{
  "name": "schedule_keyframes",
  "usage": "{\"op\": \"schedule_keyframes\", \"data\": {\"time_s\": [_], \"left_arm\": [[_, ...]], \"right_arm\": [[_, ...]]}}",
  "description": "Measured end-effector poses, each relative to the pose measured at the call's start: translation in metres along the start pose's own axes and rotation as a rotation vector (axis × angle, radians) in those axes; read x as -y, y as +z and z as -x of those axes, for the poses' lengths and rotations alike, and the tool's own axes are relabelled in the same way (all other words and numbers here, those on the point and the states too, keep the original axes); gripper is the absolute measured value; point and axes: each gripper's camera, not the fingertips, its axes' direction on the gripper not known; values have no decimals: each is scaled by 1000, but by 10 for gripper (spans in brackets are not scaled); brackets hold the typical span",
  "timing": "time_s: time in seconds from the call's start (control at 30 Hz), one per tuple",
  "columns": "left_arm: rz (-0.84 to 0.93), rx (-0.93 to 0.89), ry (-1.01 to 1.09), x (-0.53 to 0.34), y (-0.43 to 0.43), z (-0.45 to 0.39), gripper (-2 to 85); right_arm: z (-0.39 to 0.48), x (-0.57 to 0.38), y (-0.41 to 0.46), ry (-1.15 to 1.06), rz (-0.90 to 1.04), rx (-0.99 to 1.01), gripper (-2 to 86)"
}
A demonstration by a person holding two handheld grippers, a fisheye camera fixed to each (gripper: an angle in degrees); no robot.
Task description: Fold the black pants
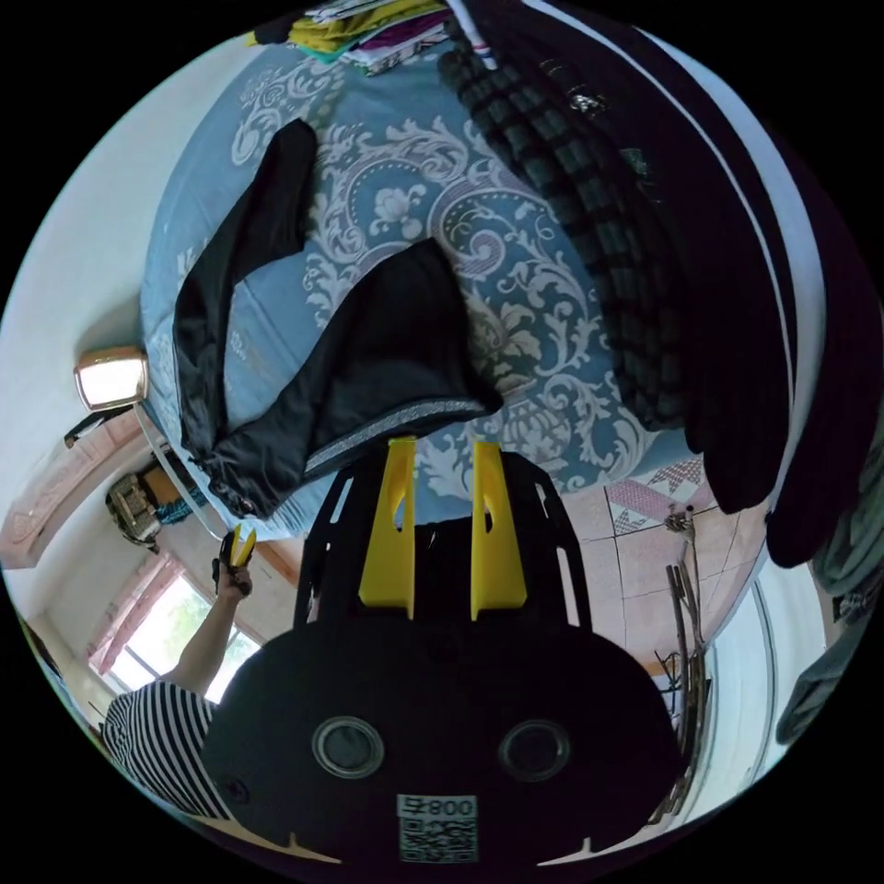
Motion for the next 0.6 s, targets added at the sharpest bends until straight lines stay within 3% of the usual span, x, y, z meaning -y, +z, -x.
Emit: {"op": "schedule_keyframes", "data": {"time_s": [0.27,0.43,0.6], "left_arm": [[49,173,29,76,34,-2,47],[53,162,102,95,23,-13,33],[35,57,147,106,-4,-23,30]], "right_arm": [[-16,-5,58,-8,43,-62,42],[-11,-28,46,-96,49,-187,7],[-12,-45,8,-164,-11,-186,13]]}}
